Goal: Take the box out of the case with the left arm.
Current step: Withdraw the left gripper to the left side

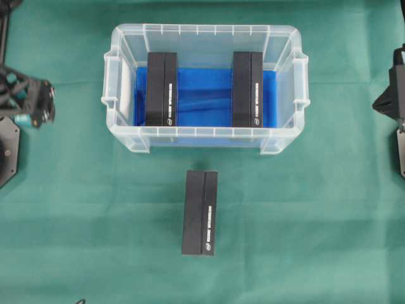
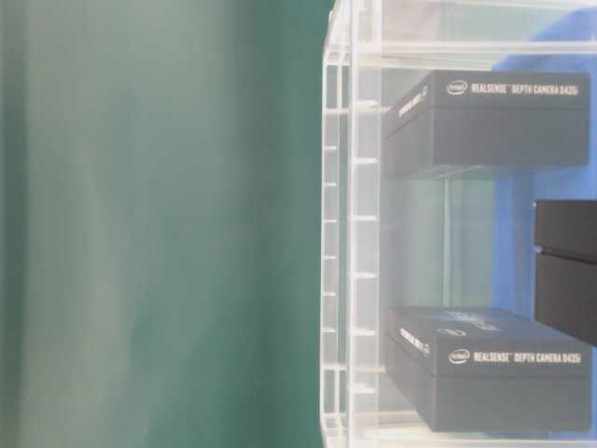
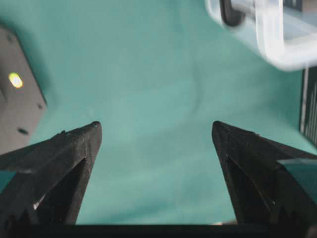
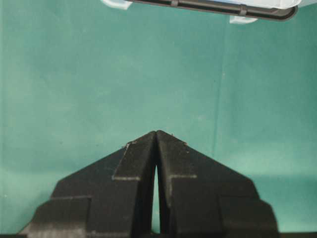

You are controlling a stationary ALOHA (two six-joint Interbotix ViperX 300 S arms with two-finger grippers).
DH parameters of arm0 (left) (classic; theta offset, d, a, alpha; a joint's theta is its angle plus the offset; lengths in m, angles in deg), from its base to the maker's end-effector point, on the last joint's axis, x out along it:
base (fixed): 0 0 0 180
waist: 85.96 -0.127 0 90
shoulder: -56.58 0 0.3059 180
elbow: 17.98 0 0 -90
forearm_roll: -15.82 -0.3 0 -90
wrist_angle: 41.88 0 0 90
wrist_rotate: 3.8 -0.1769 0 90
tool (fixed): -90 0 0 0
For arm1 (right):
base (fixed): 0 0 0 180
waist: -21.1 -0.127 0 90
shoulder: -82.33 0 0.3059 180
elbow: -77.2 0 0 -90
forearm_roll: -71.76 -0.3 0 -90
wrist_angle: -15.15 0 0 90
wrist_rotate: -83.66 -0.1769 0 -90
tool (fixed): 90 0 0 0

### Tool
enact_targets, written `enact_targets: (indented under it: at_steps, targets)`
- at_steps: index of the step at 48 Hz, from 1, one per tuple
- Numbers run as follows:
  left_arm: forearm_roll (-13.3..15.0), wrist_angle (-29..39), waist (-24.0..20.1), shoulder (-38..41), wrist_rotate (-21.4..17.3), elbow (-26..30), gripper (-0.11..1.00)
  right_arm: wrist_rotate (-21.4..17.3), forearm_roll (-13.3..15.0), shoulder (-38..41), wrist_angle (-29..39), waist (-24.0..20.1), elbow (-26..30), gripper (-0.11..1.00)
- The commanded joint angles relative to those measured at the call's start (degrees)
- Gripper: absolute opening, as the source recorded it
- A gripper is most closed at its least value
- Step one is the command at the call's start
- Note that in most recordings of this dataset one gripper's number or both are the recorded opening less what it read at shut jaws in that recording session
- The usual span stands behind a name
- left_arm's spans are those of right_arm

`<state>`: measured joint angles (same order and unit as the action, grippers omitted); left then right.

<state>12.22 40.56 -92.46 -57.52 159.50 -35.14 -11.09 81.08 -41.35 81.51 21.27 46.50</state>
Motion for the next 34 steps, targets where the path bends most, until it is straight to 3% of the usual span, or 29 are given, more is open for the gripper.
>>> enact_targets:
  at_steps: [1, 6, 11, 34]
  targets:
    - [-0.18, 0.0, -4.13, -0.09, -3.34, 0.62, 0.92, -0.09, 0.09, 0.26, -0.09, 0.09, 0.53, 0.03]
    - [0.26, 0.0, -8.88, 0.44, -7.91, 0.62, 0.92, -0.09, 0.09, 0.53, -0.09, 0.09, 0.53, 0.03]
    - [0.7, 0.0, -11.87, 0.88, -9.93, 0.79, 0.92, -0.09, 0.09, 0.97, -0.09, 0.09, 0.53, 0.03]
    - [1.67, -0.09, -12.66, 1.05, -9.76, 0.88, 0.92, -0.09, 0.09, 1.32, -0.09, 0.09, 0.53, 0.03]
